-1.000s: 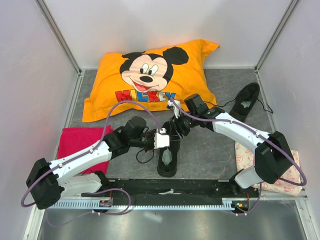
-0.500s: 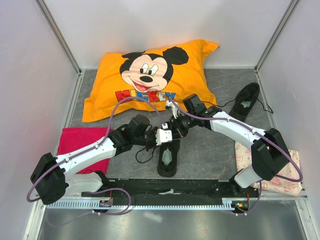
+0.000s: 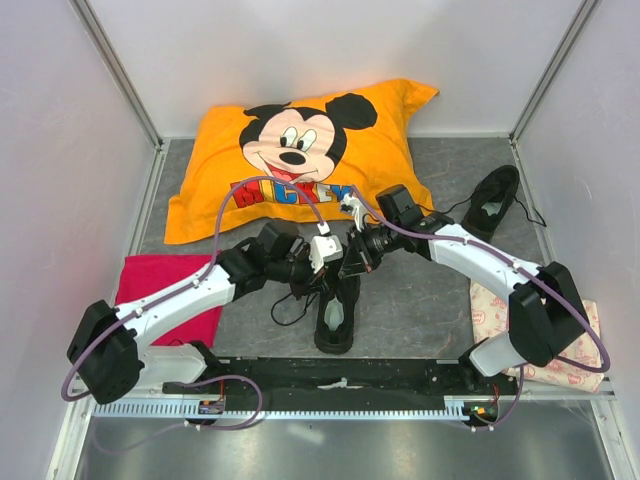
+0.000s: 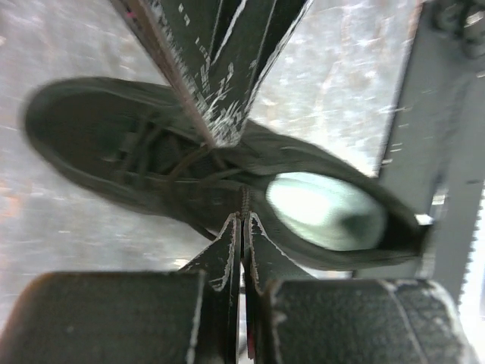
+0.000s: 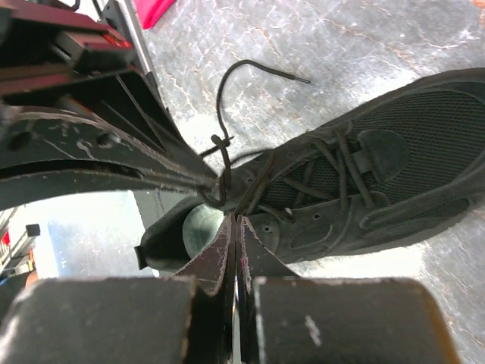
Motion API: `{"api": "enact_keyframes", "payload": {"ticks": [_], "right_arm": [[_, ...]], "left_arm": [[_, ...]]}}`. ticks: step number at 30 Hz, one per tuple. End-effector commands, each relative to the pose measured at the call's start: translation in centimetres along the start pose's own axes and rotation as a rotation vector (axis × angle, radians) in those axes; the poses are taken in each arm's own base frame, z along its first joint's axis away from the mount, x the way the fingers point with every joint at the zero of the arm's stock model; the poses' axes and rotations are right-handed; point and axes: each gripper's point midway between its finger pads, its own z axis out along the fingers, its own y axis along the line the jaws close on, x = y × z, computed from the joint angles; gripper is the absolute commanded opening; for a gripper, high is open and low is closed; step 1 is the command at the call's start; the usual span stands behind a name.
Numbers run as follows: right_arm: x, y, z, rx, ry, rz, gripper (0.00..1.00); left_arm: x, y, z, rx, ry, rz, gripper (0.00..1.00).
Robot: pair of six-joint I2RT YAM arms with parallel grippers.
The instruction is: Tie the shoes
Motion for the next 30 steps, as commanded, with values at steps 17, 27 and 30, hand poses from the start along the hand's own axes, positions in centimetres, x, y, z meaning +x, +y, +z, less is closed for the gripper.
{"api": "enact_keyframes", "payload": {"ticks": [17, 27, 30], "right_arm": [[-0.5, 1.8, -0.4, -0.083, -0.054, -0.013, 0.00], [-0.7, 2.0, -0.5, -0.095, -0.067, -0.005, 0.00], [-0.6, 2.1, -0.5, -0.098, -0.070, 0.001, 0.00]], "left_arm": [[-2.6, -0.7, 0.6, 0.157, -0.042, -0.538, 0.02], [-3.6, -0.4, 1.8, 0.195, -0.070, -0.585, 0.01], [-3.5, -0.2, 2.1, 0.191, -0.075, -0.587, 0.02]]}}
